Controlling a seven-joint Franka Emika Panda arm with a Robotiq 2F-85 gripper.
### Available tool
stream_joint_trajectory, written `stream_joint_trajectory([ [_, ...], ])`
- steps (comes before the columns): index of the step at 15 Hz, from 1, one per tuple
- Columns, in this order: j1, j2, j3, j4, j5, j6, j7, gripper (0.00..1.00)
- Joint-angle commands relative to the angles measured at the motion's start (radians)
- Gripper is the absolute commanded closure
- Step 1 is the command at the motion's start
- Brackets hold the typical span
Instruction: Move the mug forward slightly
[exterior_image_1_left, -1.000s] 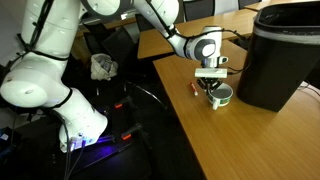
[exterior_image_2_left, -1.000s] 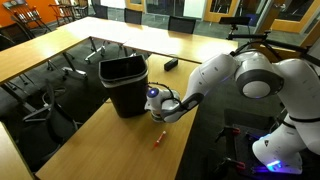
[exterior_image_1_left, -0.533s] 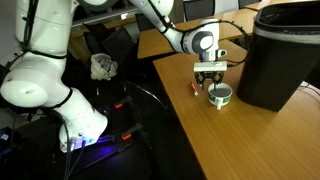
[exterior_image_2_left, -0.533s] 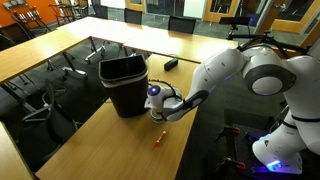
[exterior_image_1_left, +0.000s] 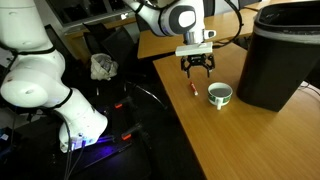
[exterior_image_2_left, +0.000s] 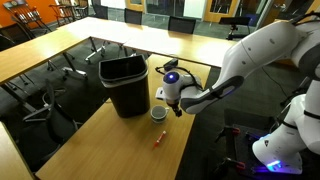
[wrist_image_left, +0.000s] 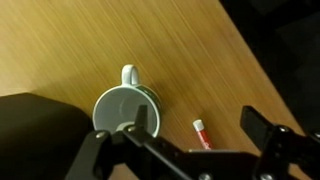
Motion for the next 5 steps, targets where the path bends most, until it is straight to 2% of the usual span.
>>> stream_joint_trajectory([
  [1, 0.007, -0.131, 0.001, -0.119, 0.038, -0.007, 0.002, 0.00],
  [4, 0.028, -0.197, -0.006, -0.183, 0.018, -0.002, 0.015, 0.00],
  [5, 0.038, -0.206, -0.008, -0.186, 0.014, -0.038, 0.036, 0.00],
])
